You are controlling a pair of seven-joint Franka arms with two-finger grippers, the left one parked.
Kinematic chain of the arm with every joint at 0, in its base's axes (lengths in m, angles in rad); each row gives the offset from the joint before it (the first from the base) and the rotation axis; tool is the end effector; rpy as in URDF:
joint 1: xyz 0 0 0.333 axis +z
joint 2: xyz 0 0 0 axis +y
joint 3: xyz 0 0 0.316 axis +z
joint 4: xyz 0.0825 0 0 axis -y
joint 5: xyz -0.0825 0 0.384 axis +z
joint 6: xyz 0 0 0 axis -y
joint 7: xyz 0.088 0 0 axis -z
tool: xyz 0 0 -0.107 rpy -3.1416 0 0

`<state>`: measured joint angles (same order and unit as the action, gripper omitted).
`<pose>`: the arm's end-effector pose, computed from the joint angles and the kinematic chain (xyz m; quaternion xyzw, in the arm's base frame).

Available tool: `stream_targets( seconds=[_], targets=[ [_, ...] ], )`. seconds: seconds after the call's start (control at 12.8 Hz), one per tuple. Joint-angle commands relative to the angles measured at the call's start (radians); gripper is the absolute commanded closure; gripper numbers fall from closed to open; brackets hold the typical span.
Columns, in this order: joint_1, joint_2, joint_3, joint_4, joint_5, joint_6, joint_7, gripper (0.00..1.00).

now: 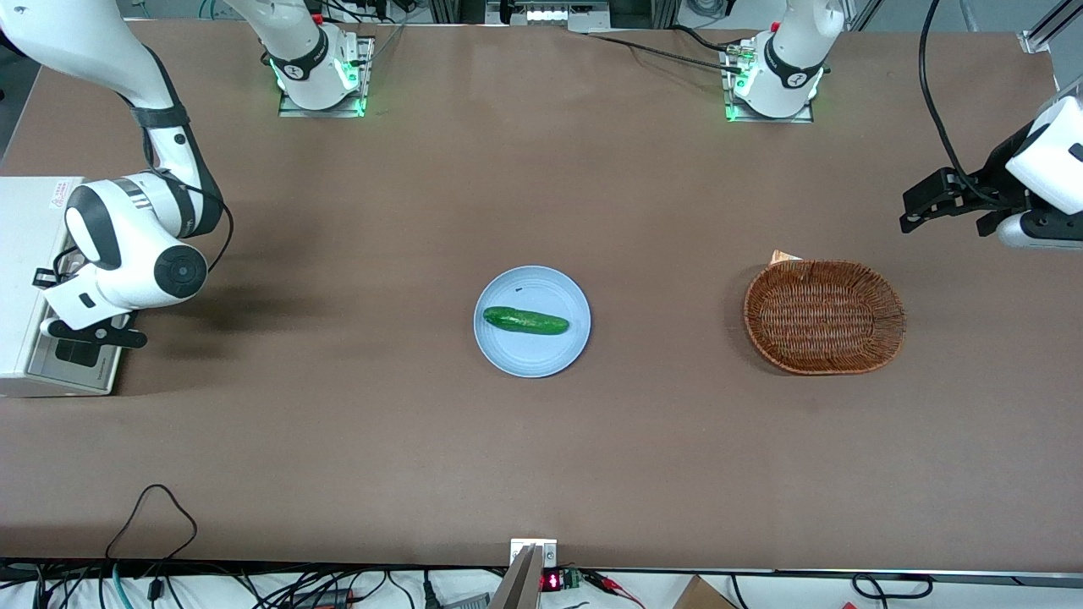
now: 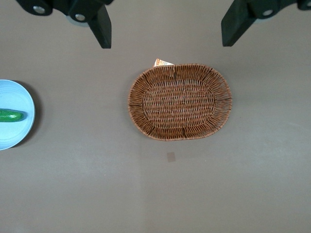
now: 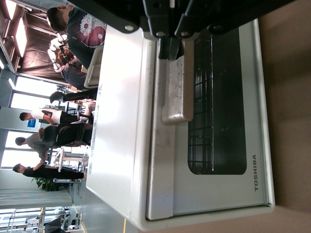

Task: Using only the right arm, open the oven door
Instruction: 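Pull the handle outward and down with the right gripper, swinging the door open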

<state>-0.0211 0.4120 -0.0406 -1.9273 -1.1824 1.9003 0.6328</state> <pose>0.5962 -0.1031 0.2815 0.8568 -0.0010 -0.0389 0.5142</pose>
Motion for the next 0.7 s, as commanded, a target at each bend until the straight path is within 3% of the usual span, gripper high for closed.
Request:
stream_targets(
  seconds=[0.0,0.47,0.62],
  targets=[
    [-0.002,0.001,0.011,-0.013,-0.010,0.009,0.025,0.98],
    [0.049,0.016,0.015,-0.012,0.087,0.003,0.031,0.98],
    [0.065,0.031,0.015,-0.010,0.089,0.003,0.033,0.98]
  ],
)
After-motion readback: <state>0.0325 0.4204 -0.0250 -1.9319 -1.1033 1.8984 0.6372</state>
